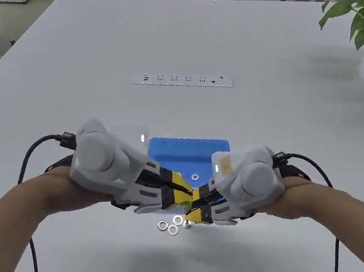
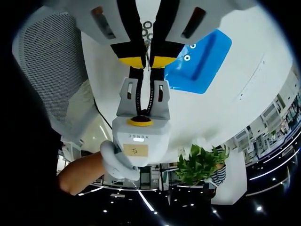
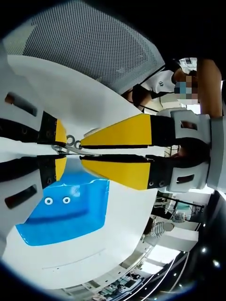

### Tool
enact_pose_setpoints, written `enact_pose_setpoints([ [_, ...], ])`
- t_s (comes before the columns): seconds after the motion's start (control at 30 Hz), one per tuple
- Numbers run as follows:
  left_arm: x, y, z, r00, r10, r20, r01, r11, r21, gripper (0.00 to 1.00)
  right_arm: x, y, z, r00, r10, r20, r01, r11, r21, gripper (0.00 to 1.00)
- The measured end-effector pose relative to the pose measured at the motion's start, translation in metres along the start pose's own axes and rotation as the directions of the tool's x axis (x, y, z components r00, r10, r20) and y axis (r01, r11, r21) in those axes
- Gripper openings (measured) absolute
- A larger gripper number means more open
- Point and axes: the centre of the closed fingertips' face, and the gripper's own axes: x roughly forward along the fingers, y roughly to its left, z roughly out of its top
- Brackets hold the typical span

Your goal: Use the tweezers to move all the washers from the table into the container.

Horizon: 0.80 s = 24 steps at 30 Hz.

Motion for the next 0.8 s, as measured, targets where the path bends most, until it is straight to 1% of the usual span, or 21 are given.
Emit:
enact_pose_setpoints([
  [0.1,-0.002,0.000,0.002,0.9998,0.005,0.017,-0.005,1.000,-0.009,0.10,-0.002,-0.001,0.001,1.0000,-0.006,0.003,0.006,1.000,0.001,0.09],
  [0.13,-0.003,0.001,0.003,0.9995,0.007,0.029,-0.006,1.000,-0.017,0.12,-0.003,-0.002,0.003,1.0000,-0.008,0.005,0.008,1.000,0.001,0.09],
  [0.23,-0.006,0.002,0.004,0.9988,0.016,0.046,-0.014,1.000,-0.026,0.17,-0.005,-0.002,0.005,0.9999,-0.011,0.006,0.011,1.000,-0.001,0.09],
  [0.33,-0.008,0.002,0.003,0.9985,0.025,0.050,-0.022,0.998,-0.055,0.26,-0.008,-0.002,0.008,0.9999,-0.011,0.012,0.011,1.000,0.000,0.09],
  [0.4,-0.010,0.002,0.004,0.9978,0.031,0.058,-0.027,0.998,-0.061,0.30,-0.010,-0.001,0.010,0.9999,-0.010,0.013,0.010,1.000,-0.003,0.09],
  [0.43,-0.011,0.002,0.005,0.9970,0.039,0.067,-0.034,0.996,-0.077,0.32,-0.011,-0.001,0.012,0.9998,-0.010,0.016,0.010,1.000,-0.004,0.09],
  [0.5,-0.014,0.004,0.005,0.9953,0.051,0.082,-0.043,0.994,-0.101,0.39,-0.014,-0.001,0.014,0.9998,-0.012,0.018,0.012,1.000,-0.006,0.09],
  [0.57,-0.016,0.005,0.004,0.9936,0.066,0.091,-0.056,0.992,-0.109,0.46,-0.017,-0.001,0.016,0.9996,-0.013,0.023,0.013,1.000,-0.005,0.09],
  [0.6,-0.017,0.006,0.003,0.9930,0.072,0.094,-0.060,0.990,-0.126,0.49,-0.018,-0.001,0.017,0.9996,-0.012,0.024,0.012,1.000,-0.005,0.09],
  [0.63,-0.018,0.006,0.003,0.9923,0.081,0.094,-0.067,0.987,-0.144,0.52,-0.020,-0.001,0.019,0.9996,-0.012,0.025,0.012,1.000,-0.006,0.09],
  [0.67,-0.019,0.006,0.002,0.9919,0.087,0.093,-0.073,0.987,-0.144,0.55,-0.022,-0.001,0.019,0.9996,-0.011,0.025,0.011,1.000,-0.006,0.09],
  [0.8,-0.022,0.007,-0.003,0.9906,0.101,0.093,-0.085,0.983,-0.162,0.63,-0.028,-0.001,0.023,0.9995,-0.009,0.030,0.009,1.000,-0.008,0.09],
])
